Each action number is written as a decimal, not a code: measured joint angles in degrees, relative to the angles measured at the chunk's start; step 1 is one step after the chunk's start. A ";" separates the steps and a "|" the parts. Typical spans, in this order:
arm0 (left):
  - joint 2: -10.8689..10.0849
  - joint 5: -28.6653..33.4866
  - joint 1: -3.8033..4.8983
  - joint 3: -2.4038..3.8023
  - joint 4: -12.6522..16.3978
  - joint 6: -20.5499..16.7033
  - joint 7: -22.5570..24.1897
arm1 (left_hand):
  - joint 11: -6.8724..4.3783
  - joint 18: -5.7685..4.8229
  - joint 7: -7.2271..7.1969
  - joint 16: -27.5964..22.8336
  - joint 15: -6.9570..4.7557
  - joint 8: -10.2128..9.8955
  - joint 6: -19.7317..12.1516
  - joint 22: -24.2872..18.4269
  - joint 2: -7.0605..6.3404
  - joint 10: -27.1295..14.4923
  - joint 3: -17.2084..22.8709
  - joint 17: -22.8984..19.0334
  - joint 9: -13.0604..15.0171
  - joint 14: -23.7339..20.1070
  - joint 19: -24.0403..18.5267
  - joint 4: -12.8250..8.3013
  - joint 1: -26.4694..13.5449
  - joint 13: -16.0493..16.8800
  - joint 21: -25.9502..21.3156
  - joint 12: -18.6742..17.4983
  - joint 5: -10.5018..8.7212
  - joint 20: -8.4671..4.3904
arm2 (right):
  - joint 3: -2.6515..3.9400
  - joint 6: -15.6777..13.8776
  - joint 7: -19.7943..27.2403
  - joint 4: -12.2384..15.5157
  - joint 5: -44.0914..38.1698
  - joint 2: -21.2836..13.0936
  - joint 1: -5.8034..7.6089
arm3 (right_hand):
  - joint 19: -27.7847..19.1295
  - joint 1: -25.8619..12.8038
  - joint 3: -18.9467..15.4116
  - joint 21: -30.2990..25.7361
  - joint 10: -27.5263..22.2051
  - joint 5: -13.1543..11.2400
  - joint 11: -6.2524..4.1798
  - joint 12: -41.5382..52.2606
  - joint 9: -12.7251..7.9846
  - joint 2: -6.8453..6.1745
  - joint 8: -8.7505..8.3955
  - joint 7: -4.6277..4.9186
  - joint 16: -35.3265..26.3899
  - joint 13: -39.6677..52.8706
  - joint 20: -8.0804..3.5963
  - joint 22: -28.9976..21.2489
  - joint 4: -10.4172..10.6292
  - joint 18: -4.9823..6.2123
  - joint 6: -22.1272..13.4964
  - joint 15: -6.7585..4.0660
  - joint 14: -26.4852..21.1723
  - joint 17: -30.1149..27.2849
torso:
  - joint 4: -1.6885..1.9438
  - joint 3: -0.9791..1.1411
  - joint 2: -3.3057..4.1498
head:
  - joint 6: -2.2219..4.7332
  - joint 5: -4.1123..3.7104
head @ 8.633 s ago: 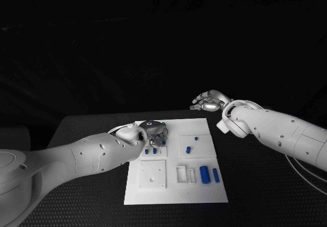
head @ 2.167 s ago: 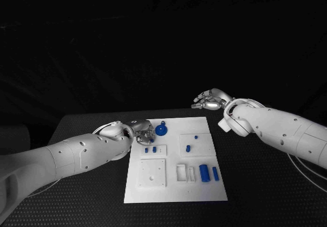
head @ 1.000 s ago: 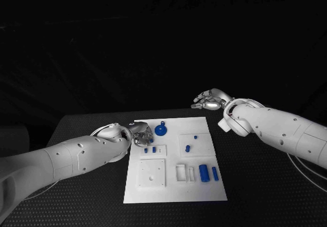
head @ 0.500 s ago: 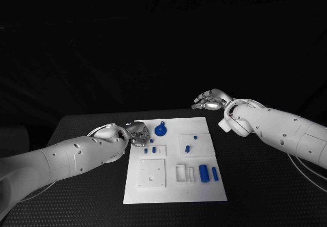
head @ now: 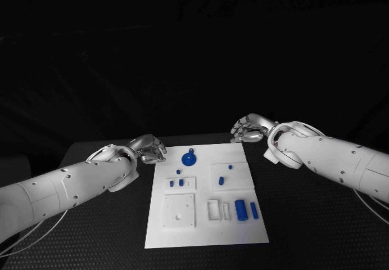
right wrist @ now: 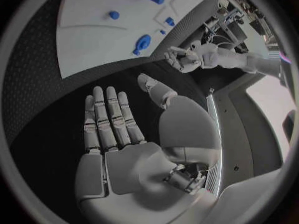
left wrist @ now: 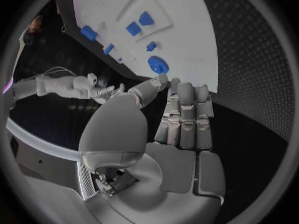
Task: Assemble the parts on the task board
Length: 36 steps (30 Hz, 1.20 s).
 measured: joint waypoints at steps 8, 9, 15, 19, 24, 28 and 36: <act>-4.12 17.50 1.00 0.41 5.57 1.03 6.83 | 1.81 -1.03 0.41 -9.14 2.00 0.66 -0.84 -1.93 0.58 -3.79 -1.64 -3.99 0.96 -3.48 -4.11 0.37 -1.47 0.11 -5.36 0.33 0.00 1.22 | -0.70 0.63 -1.54 4.79 -14.49 -2.31 -1.10 | 6.02 1.21 3.33 0.81 4.50 -3.69 -1.69 0.77 -0.17 -1.21 0.48 -1.53 2.43 0.71 -0.09 0.38 0.15 2.00 3.82 -2.74 5.19 3.12 | 0.05 -0.03 -0.05 | 0.41 -0.02; -4.49 20.52 1.08 0.41 6.00 1.49 7.60 | 2.07 -1.06 0.43 -10.62 2.27 0.94 -0.87 -2.21 0.77 -4.24 -1.85 -4.56 1.04 -4.09 -4.69 0.16 -1.66 0.05 -6.14 0.33 0.00 1.43 | -0.86 0.71 -1.76 5.35 -16.15 -2.42 -1.20 | 6.50 1.20 3.64 0.93 4.68 -3.92 -1.88 0.77 -0.18 -1.21 0.48 -1.51 2.65 0.76 -0.10 0.40 0.19 2.65 4.15 -2.92 5.77 3.46 | 0.03 -0.04 -0.08 | 0.46 -0.01; -5.96 34.74 1.20 0.41 8.28 4.24 11.01 | 2.18 -1.29 0.49 -14.43 2.61 1.33 -0.96 -2.73 2.11 -4.35 -2.65 -5.70 1.46 -4.20 -4.79 -0.86 -1.59 -0.28 -7.72 0.33 0.45 1.52 | -1.90 1.11 -3.20 8.42 -24.93 -2.86 -1.87 | 11.10 2.56 6.17 2.49 6.48 -5.82 -2.43 1.04 -0.22 -1.97 0.85 -2.03 4.31 1.00 -0.26 0.79 0.62 4.05 5.91 -5.12 9.79 5.45 | 0.04 -0.08 -0.12 | 0.73 -0.01; -6.25 39.70 1.20 0.40 8.82 5.24 12.20 | 2.19 -1.46 0.32 -15.28 2.82 1.33 -1.13 -2.80 2.29 -4.36 -2.83 -5.81 1.51 -3.98 -4.79 -1.14 -1.63 -0.36 -7.92 0.32 0.45 1.52 | -2.67 1.22 -4.29 9.98 -29.53 -2.76 -2.11 | 13.36 2.78 7.56 2.92 6.90 -6.19 -2.38 0.53 -0.49 -2.19 0.85 -2.06 4.51 0.86 -0.44 0.83 0.94 4.43 6.38 -5.92 11.90 6.81 | 0.08 -0.14 -0.15 | 0.77 -0.02; -6.31 42.37 1.20 0.39 9.28 5.87 13.00 | 2.19 -1.50 0.32 -15.57 2.79 1.33 -1.13 -2.80 2.36 -4.37 -2.98 -5.81 1.51 -3.56 -4.79 -1.29 -1.71 -0.36 -8.14 0.32 0.45 1.53 | -4.05 1.21 -5.60 9.93 -33.23 -2.05 -2.25 | 14.18 3.46 9.08 3.16 7.17 -6.56 -2.53 -0.30 -0.71 -2.87 0.41 -1.99 4.51 0.59 -0.73 0.91 1.01 4.44 6.63 -6.17 12.49 7.65 | 0.09 -0.19 -0.13 | 0.82 0.07; -6.35 43.55 1.20 0.39 9.57 6.10 13.39 | 2.39 -1.59 0.32 -15.90 2.80 1.32 -1.14 -2.80 2.56 -4.56 -2.98 -5.80 1.50 -3.56 -4.79 -1.29 -1.91 -0.42 -8.14 0.32 0.45 1.53 | -4.31 1.17 -6.56 8.96 -35.32 -1.28 -2.99 | 14.27 3.50 10.03 3.16 7.16 -6.56 -2.53 -0.84 -0.92 -3.69 0.18 -1.99 4.18 0.44 -0.82 0.91 1.17 4.44 6.63 -6.15 12.86 8.01 | 0.12 -0.21 -0.04 | 0.75 0.26; -6.56 45.17 1.20 0.39 9.97 6.30 13.79 | 2.39 -1.86 0.51 -16.14 2.80 1.32 -1.35 -2.80 2.56 -4.57 -3.14 -5.66 1.55 -3.15 -4.78 -1.45 -1.91 -0.49 -8.36 0.32 0.45 1.54 | -4.36 0.57 -8.09 6.67 -37.86 0.38 -3.89 | 14.27 3.83 11.17 3.16 6.94 -6.83 -2.31 -1.46 -1.19 -4.47 -0.49 -1.86 3.80 0.17 -0.83 0.90 1.56 4.44 6.50 -6.15 12.86 8.58 | 0.16 -0.18 0.05 | 0.37 0.62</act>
